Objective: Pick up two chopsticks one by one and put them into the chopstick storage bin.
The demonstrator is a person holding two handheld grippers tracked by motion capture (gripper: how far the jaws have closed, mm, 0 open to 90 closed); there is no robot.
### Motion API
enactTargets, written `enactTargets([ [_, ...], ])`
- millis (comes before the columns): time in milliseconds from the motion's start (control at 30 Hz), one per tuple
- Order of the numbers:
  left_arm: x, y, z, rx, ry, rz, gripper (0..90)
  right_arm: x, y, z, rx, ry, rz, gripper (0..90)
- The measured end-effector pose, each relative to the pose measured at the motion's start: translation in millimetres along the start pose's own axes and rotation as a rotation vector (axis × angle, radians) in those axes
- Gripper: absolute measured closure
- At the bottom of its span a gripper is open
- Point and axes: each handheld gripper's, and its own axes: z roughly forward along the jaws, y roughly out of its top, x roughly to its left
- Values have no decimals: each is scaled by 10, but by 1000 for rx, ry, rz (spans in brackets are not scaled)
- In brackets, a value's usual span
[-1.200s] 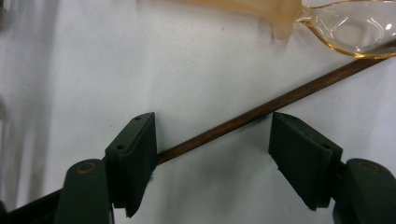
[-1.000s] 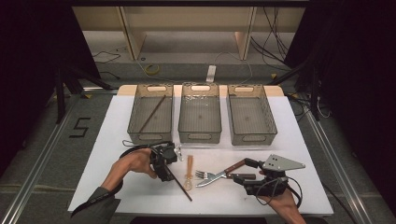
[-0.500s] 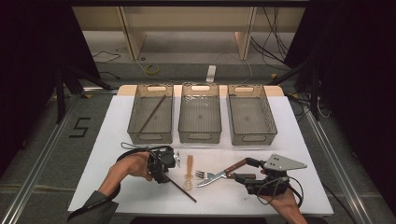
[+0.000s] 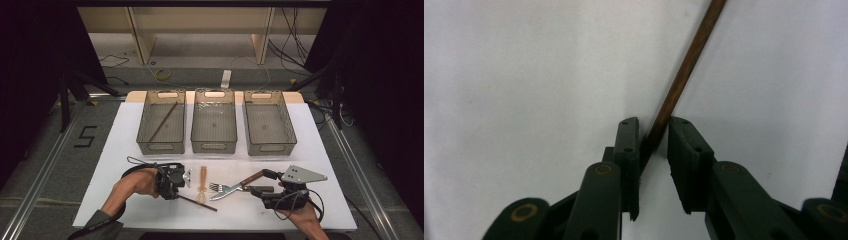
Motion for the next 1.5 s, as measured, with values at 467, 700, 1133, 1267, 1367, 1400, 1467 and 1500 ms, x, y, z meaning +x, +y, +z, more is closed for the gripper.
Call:
enactTargets([
  [467,-152,-27,-8,12,-16,86,836,17,-1,11,14,-3,-17,261],
  [700,-164,-34,-11,9,-32,95,846,18,0,13,17,-2,-20,261],
  [1133,-229,3,-139,-37,-69,108,849,29,2,12,14,1,-25,261],
  [1267,-238,10,-237,-72,-83,118,849,33,2,12,14,3,-23,261],
  [1367,-244,2,-264,-86,-86,100,849,32,1,11,14,1,-22,261],
  [1400,-243,-3,-281,-97,-90,95,849,32,1,11,14,1,-22,261],
  [1467,-225,1,-337,-130,-75,81,849,31,1,15,13,2,-22,261],
  [1500,-223,7,-356,-141,-57,62,848,32,2,15,15,0,-22,261],
])
